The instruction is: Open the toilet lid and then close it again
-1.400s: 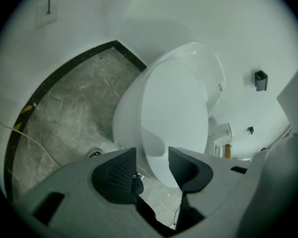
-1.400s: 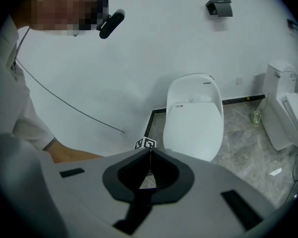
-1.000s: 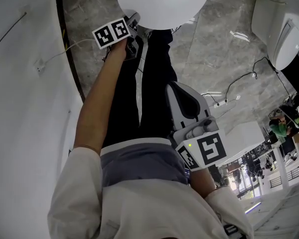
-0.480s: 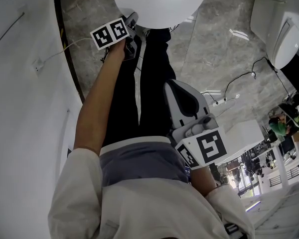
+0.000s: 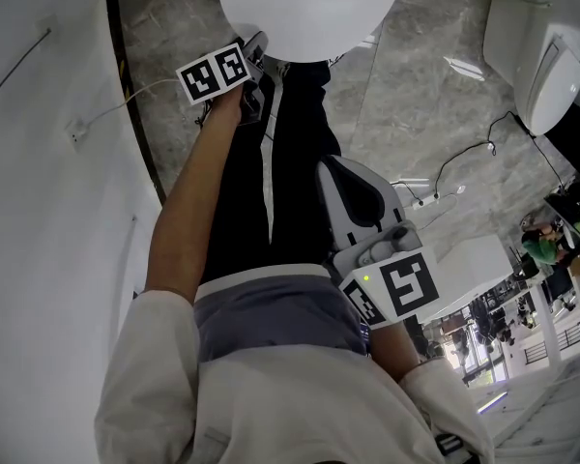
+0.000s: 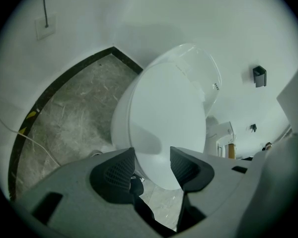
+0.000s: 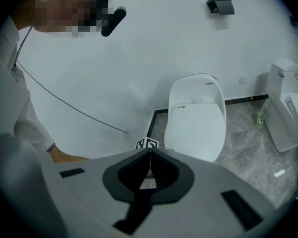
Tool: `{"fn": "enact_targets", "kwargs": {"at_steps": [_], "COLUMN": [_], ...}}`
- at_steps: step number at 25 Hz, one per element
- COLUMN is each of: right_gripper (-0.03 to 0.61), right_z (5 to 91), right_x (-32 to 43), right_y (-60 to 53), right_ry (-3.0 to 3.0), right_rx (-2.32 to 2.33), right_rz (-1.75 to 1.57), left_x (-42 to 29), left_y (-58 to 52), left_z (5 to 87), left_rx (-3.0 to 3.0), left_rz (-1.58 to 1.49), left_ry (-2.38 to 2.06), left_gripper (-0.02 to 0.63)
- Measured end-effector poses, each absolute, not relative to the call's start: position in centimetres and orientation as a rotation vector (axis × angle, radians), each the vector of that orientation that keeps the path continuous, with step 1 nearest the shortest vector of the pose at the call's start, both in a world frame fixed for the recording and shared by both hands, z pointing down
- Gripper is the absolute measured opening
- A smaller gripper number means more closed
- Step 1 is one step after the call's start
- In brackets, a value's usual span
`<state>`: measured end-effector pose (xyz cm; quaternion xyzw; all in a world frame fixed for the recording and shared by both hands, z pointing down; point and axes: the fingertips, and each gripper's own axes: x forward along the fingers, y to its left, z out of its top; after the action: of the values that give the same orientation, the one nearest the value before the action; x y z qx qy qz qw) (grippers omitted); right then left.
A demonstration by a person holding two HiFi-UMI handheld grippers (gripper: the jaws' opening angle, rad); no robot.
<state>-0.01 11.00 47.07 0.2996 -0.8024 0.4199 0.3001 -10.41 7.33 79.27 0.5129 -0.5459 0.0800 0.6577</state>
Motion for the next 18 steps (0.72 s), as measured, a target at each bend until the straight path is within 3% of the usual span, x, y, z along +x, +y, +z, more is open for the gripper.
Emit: {"fn": "enact_targets", "kwargs": {"at_steps": [5,10,18], "right_gripper": [0.011,0.011,0.011], "right_z": [46.6,45.3,43.7], "right_x": [-0.4,-0.6,-1.5], "right_y": [10.6,10.1,8.6], "right_ry": [-2.130,-2.139,-2.172], "right_rx": [0.794,0.793,0.783], "right_rz": [1.111,1.090,1.063], "left_x": [-10.9,-11.3,-11.4], "left_y": [7.3,7.8,7.6], "left_z": [78.5,77.6,75.6], "left_rx": [1.153,1.132,1.126], "left_rz": [0.153,0.139,0.104], "left_ry": [-1.223,-1.218,-1.206], "left_gripper": [0.196,0.126,0.083]}}
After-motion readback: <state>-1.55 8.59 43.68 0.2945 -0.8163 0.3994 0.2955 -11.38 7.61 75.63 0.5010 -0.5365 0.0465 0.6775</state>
